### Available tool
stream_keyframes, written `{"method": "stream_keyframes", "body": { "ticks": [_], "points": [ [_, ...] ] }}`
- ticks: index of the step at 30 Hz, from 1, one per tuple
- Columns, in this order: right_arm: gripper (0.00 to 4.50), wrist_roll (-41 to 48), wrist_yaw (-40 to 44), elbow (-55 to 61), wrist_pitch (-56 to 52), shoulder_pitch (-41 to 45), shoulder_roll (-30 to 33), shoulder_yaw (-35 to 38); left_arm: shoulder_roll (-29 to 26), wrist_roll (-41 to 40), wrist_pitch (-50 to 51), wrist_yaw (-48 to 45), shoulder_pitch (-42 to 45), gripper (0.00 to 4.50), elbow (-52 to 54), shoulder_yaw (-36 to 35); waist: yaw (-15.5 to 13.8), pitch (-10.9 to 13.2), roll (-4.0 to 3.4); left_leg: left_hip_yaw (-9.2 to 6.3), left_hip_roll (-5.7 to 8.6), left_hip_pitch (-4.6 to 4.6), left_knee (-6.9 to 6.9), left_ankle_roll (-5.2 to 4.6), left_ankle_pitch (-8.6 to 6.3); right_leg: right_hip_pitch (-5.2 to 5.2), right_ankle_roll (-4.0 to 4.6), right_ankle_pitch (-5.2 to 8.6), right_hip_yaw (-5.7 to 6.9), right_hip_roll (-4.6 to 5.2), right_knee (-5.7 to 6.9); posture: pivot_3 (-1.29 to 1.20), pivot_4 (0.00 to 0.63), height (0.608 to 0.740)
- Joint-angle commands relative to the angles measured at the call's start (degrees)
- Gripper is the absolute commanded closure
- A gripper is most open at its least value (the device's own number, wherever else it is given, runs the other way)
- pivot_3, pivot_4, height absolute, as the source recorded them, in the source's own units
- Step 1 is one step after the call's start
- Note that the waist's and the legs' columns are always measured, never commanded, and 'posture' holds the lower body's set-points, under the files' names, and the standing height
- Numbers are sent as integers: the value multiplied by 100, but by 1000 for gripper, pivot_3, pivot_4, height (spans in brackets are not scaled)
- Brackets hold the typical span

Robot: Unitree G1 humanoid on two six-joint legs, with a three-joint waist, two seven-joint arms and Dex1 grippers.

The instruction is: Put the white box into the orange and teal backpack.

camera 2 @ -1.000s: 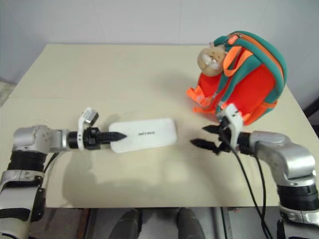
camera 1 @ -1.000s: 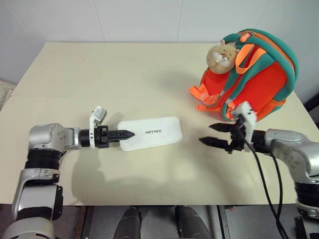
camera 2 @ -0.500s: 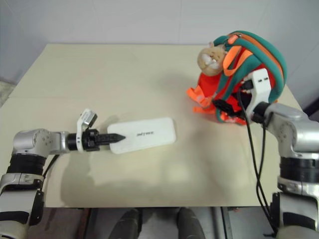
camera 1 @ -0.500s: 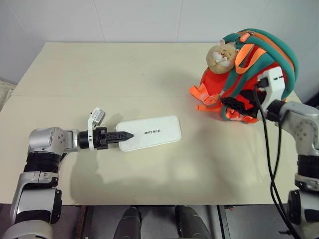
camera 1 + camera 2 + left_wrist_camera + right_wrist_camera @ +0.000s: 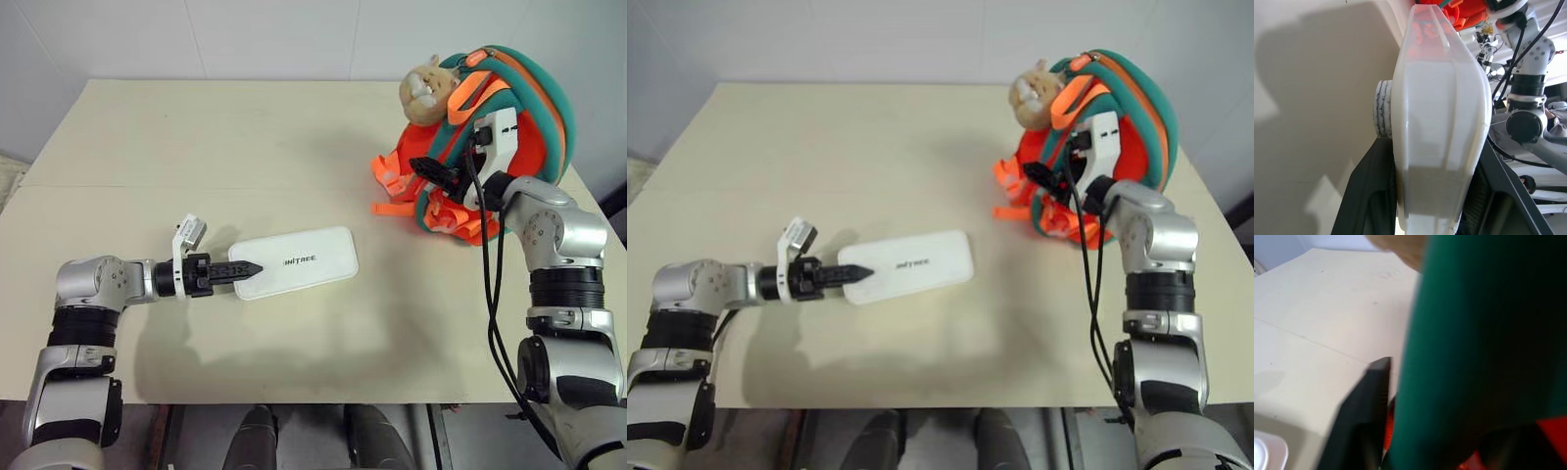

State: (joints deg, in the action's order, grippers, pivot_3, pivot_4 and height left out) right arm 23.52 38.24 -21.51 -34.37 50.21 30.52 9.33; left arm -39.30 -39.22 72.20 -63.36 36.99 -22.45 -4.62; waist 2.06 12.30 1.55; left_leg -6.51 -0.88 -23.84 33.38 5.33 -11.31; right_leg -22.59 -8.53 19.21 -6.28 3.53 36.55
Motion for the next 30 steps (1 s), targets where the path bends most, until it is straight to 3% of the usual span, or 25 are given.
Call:
{"method": "stream_keyframes", "body": {
  "ticks": [1, 4, 9, 15, 24, 30],
  "points": [
    [3730, 178, 34, 220, 105, -30, -76, 216, -23, 11, -6, 164, -116, 3195, 161, -81, 22, 0, 0, 0, 1, 1, 4, 0, 1, 0, 0, 0, -1, 0, 6, 0, 150, 740],
    [4482, 262, 48, 289, 143, -83, -181, 260, 18, 7, -23, 216, -117, 3195, 151, -145, 54, 0, 0, 0, 1, 10, 9, 0, 4, 3, 0, 0, -1, 0, 23, 0, 150, 740],
    [4482, 744, 409, 720, -332, -135, -213, 289, -52, 42, -137, 182, -55, 3195, 48, -215, 107, 0, 0, -2, 3, 16, 10, -1, 9, 5, 0, 0, -2, 0, 37, 0, 150, 740],
    [4482, 2833, 1467, 2269, -2172, -270, 146, 561, -502, 172, -495, -72, 75, 3195, -342, -295, 154, 1, -1, -6, -1, 16, -6, -1, 9, 1, 2, 1, -1, -4, 32, 0, 150, 740],
    [4482, 5805, 1009, 3429, -4066, -448, 525, 930, -1081, 220, -852, -487, -166, 3195, -546, -392, 157, 1, -2, -6, -4, 16, -21, -1, 8, -5, 13, 8, -1, -3, 28, 0, 150, 740],
    [4482, 7079, 834, 3632, -4477, -1165, 1412, 860, -1445, 219, -1186, -909, -608, 3195, -438, -471, 105, 1, -1, -4, -4, 12, -25, -4, 6, -5, 16, 10, 0, 2, 9, 0, 150, 740]
  ]
}}
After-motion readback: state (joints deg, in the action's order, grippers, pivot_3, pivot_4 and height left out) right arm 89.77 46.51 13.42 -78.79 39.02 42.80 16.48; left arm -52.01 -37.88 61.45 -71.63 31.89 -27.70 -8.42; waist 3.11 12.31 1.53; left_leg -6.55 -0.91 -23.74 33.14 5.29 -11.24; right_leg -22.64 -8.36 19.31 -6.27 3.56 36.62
